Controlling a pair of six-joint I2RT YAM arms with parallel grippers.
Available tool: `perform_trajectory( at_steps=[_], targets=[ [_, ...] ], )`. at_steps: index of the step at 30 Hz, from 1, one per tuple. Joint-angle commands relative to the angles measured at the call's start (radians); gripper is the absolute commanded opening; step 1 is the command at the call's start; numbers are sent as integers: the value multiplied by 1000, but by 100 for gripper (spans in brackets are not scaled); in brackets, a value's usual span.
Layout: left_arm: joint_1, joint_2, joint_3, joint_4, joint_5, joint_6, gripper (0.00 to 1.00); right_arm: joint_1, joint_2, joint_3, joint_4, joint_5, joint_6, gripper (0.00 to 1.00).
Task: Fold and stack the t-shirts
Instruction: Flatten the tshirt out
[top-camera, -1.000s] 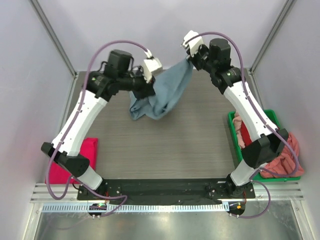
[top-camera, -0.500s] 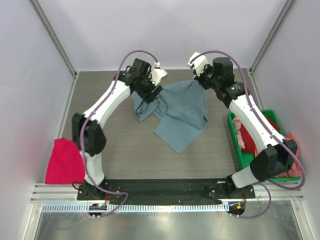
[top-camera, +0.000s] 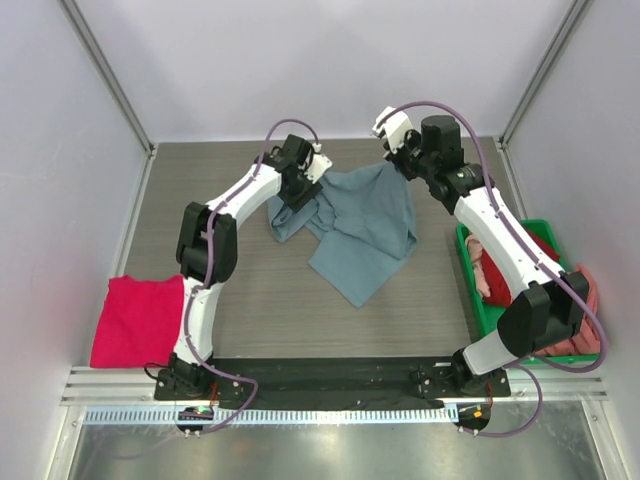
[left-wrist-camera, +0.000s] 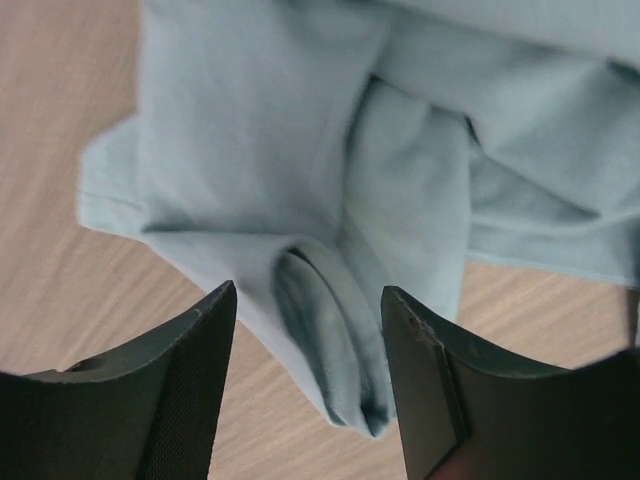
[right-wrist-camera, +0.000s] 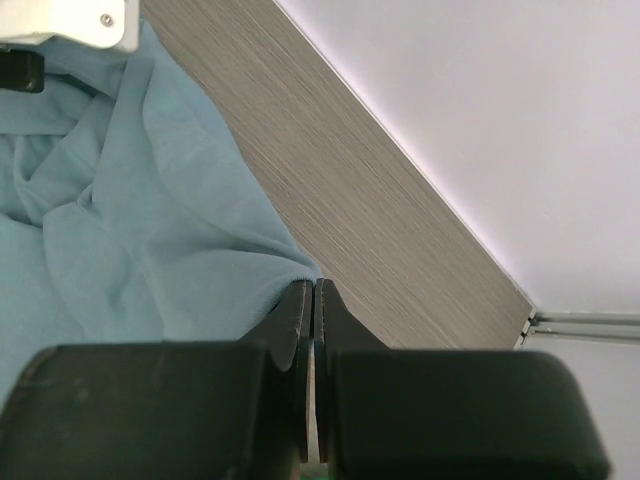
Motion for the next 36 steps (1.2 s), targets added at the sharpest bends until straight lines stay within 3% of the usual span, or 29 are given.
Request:
perform_trajectory(
  at_steps=[1,3,9,11,13,19,27,35,36],
  targets=[
    [11,16,59,79,-59,-15,59,-1,-17,-5,53,-8,6,1],
    [16,38,62,93,-74,-14,57,-3,-13,-7,53,-10,7,1],
    [42,102,137,88,-93,-32,35,-1,9,5,56,-16,18,1],
    [51,107,156,64,-87,-32,22,-1,15,11,58,-16,20,1],
    [57,94,159,48,-81,-37,0,-1,18,16,60,-13,20,1],
    [79,-76,127,36,-45,-45,0,-1,27,82,93,12,35,1],
    [165,-488,-28,-25,-35,-31,0,-44,48,271,136,44,245,1],
    [174,-821,-257,-108,-87,4,0,-44,-92,292,78,53,293,1],
    [174,-923,-290,-128,-87,58,0,-44,-152,278,58,58,293,1]
  ],
)
